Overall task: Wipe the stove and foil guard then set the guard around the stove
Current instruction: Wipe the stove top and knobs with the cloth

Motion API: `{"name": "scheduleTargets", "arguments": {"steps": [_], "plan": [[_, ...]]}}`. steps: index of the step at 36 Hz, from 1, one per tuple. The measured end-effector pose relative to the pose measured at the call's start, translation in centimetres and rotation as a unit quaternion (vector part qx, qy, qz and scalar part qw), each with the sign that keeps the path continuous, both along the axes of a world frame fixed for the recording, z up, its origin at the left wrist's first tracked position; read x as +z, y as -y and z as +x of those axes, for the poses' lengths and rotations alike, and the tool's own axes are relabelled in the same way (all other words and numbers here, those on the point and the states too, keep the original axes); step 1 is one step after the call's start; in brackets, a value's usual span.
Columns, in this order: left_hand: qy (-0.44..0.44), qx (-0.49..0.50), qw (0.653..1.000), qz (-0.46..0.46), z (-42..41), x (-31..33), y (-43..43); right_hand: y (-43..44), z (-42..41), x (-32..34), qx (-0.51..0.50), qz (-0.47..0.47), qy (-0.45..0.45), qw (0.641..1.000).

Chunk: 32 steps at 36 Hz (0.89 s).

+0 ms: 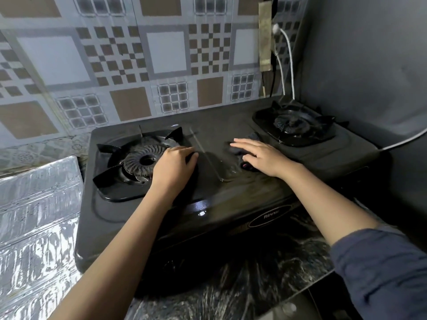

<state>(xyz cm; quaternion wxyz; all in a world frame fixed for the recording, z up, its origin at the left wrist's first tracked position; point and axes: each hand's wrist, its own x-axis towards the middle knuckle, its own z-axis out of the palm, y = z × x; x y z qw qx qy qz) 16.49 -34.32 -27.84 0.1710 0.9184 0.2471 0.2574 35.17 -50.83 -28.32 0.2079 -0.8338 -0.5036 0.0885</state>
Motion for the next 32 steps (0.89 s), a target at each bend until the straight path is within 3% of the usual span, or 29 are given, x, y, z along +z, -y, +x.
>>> {"name": "scheduleTargets", "arguments": {"steps": [12,32], "plan": [[-0.045,0.028,0.997,-0.064,-0.5,0.2,2.2,0.3,1.1,0.1,-0.093,-0.018,0.006,0.996],[-0.086,0.040,0.995,-0.043,-3.7,-0.3,6.2,3.1,-2.6,-0.5,-0.198,-0.018,0.018,0.980]]}}
